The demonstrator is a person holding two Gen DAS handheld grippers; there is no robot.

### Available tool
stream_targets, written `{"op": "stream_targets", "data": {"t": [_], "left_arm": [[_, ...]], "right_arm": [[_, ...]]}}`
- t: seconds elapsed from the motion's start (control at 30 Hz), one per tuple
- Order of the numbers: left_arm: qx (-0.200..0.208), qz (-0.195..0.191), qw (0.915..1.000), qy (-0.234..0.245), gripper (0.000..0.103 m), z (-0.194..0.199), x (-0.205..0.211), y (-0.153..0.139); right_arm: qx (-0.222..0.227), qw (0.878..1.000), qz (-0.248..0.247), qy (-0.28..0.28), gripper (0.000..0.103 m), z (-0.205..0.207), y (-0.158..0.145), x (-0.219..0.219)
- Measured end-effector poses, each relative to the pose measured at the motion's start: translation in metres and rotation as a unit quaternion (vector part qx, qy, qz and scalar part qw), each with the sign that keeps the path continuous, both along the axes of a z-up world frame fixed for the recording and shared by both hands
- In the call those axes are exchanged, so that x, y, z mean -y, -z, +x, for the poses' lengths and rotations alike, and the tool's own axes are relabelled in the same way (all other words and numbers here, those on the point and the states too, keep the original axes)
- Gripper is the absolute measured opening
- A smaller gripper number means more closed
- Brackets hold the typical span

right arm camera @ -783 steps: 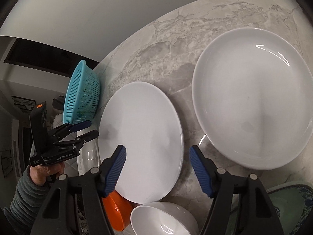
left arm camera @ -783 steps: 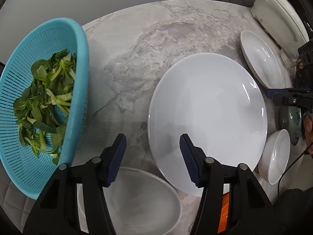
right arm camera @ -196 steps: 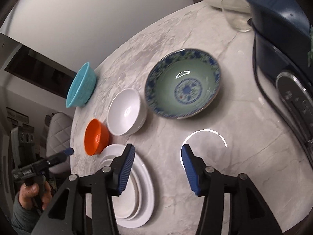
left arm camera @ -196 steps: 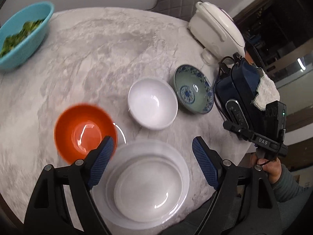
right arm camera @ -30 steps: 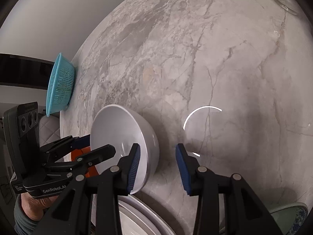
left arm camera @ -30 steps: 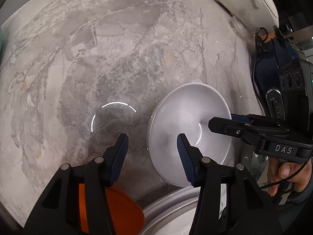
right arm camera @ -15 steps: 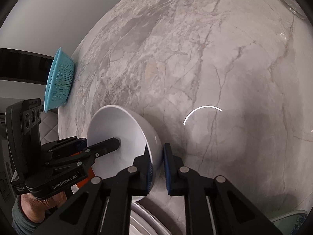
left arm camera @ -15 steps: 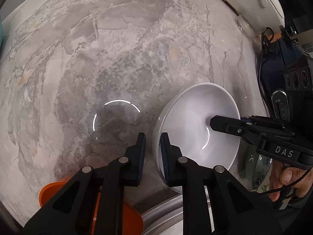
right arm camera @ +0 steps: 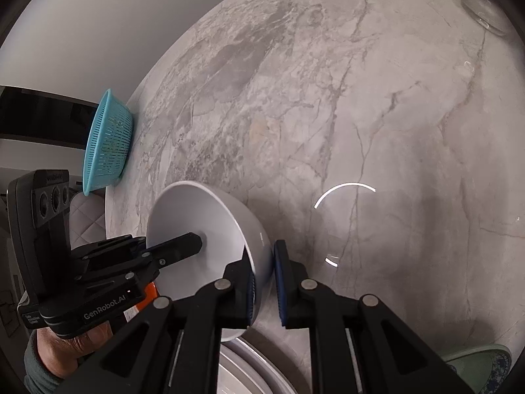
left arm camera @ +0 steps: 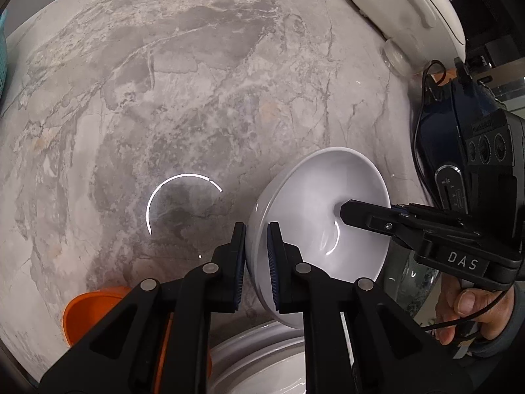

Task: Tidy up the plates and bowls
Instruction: 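Carry the white bowl with both grippers over the patterned bowl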

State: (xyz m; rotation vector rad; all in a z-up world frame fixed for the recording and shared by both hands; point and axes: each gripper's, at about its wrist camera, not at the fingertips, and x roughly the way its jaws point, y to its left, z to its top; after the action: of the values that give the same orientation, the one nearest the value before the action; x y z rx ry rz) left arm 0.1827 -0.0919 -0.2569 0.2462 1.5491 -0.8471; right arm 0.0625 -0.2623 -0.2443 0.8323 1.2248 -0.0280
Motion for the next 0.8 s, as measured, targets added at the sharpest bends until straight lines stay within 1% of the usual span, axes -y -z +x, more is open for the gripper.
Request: {"op": "stream_targets", "data": {"t": [0.1,0.27,0.4,0.5,0.67,0.8], "left_arm": [[0.004,-0.010,0.9999,0.006,0.012,-0.005,0.007,-0.015],[0.012,-0.030,0.9991,0.029,0.012,-0.024,0.021,-0.044],[0.013,-0.050,0.9975,0.049,0.012,-0.050,0.036,-0.067],[0.011,-0.061,0.9956,0.070,0.012,-0.077,0.048,-0.081],[0.007,-0.065,0.9922,0.106,0.012,-0.125,0.066,-0.088],[-0.006,-0.061,0.9897,0.129,0.012,-0.158,0.078,-0.081]], "right_arm": [[0.010,1.000,0.000,0.007,0.013,-0.007,-0.012,0.005],[0.020,1.000,-0.004,0.020,0.013,-0.026,-0.036,0.017],[0.025,0.999,-0.013,0.034,0.013,-0.051,-0.057,0.029],[0.028,0.998,-0.021,0.048,0.013,-0.075,-0.071,0.039],[0.021,0.997,-0.033,0.072,0.012,-0.122,-0.084,0.050],[0.004,0.995,-0.024,0.099,0.012,-0.161,-0.076,0.054]]}}
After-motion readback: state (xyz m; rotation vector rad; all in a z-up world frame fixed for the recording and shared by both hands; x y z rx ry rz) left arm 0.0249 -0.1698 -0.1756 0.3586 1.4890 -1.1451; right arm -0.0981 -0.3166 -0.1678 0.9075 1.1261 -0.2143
